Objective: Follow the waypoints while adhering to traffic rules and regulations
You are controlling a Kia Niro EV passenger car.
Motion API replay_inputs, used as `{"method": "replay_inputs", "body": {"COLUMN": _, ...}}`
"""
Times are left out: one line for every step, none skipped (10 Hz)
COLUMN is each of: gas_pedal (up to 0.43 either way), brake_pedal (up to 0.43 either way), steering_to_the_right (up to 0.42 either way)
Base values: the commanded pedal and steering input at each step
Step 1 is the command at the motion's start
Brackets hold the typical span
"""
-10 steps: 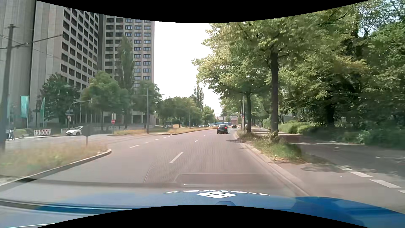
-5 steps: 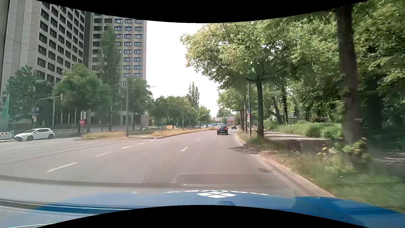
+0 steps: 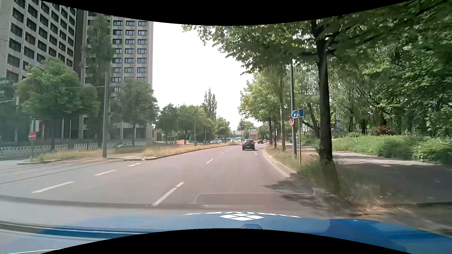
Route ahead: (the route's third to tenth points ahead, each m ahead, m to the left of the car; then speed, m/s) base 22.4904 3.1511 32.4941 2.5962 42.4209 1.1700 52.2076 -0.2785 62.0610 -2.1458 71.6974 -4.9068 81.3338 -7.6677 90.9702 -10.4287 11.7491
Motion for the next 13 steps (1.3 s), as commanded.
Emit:
{"method": "replay_inputs", "body": {"gas_pedal": 0.189, "brake_pedal": 0.0, "steering_to_the_right": 0.016}}
{"method": "replay_inputs", "body": {"gas_pedal": 0.189, "brake_pedal": 0.0, "steering_to_the_right": 0.018}}
{"method": "replay_inputs", "body": {"gas_pedal": 0.169, "brake_pedal": 0.0, "steering_to_the_right": 0.019}}
{"method": "replay_inputs", "body": {"gas_pedal": 0.169, "brake_pedal": 0.0, "steering_to_the_right": 0.02}}
{"method": "replay_inputs", "body": {"gas_pedal": 0.157, "brake_pedal": 0.0, "steering_to_the_right": 0.022}}
{"method": "replay_inputs", "body": {"gas_pedal": 0.157, "brake_pedal": 0.0, "steering_to_the_right": 0.023}}
{"method": "replay_inputs", "body": {"gas_pedal": 0.157, "brake_pedal": 0.0, "steering_to_the_right": 0.024}}
{"method": "replay_inputs", "body": {"gas_pedal": 0.157, "brake_pedal": 0.0, "steering_to_the_right": 0.024}}
{"method": "replay_inputs", "body": {"gas_pedal": 0.157, "brake_pedal": 0.0, "steering_to_the_right": 0.025}}
{"method": "replay_inputs", "body": {"gas_pedal": 0.15, "brake_pedal": 0.0, "steering_to_the_right": 0.023}}
{"method": "replay_inputs", "body": {"gas_pedal": 0.15, "brake_pedal": 0.0, "steering_to_the_right": 0.022}}
{"method": "replay_inputs", "body": {"gas_pedal": 0.15, "brake_pedal": 0.0, "steering_to_the_right": 0.021}}
{"method": "replay_inputs", "body": {"gas_pedal": 0.15, "brake_pedal": 0.0, "steering_to_the_right": 0.02}}
